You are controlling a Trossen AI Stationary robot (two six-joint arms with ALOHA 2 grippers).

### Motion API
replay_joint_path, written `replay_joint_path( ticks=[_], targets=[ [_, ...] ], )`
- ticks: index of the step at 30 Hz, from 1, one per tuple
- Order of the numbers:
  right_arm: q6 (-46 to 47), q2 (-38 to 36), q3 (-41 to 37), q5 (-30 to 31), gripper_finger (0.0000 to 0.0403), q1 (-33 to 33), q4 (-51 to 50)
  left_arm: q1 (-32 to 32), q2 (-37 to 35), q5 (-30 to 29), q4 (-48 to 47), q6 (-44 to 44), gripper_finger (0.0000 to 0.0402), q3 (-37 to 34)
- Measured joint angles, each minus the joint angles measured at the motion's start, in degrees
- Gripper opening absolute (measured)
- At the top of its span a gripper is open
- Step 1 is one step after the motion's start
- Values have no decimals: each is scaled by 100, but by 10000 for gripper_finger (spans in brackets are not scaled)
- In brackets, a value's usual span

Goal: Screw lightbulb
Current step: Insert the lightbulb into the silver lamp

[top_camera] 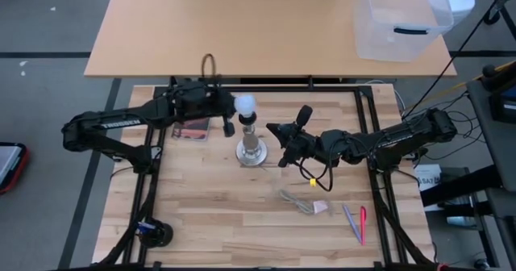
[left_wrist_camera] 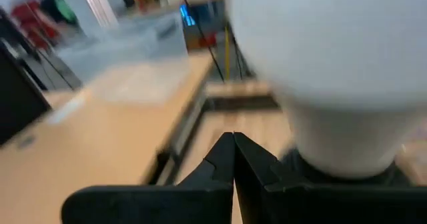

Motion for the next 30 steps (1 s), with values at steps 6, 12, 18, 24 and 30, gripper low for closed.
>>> replay_joint_path(
  ticks=[6,12,18,24,30],
  targets=[
    [240,0,-1,285,3,-8,161,-39,-215,-41,198,150,2,5],
    [894,-4,1,245,52,-208,80,-74,-671,-151,-13,122,2,5],
    [2033,-2,1,-418,134,-453,-434,-75,-941,-401,-996,-103,2,9],
    [3034,0,-1,-1396,193,-751,-645,-187,-810,-355,-1423,-324,2,-172],
    [3077,0,-1,-1585,213,-848,-458,-431,-854,-326,-880,-183,2,-421]
  ],
)
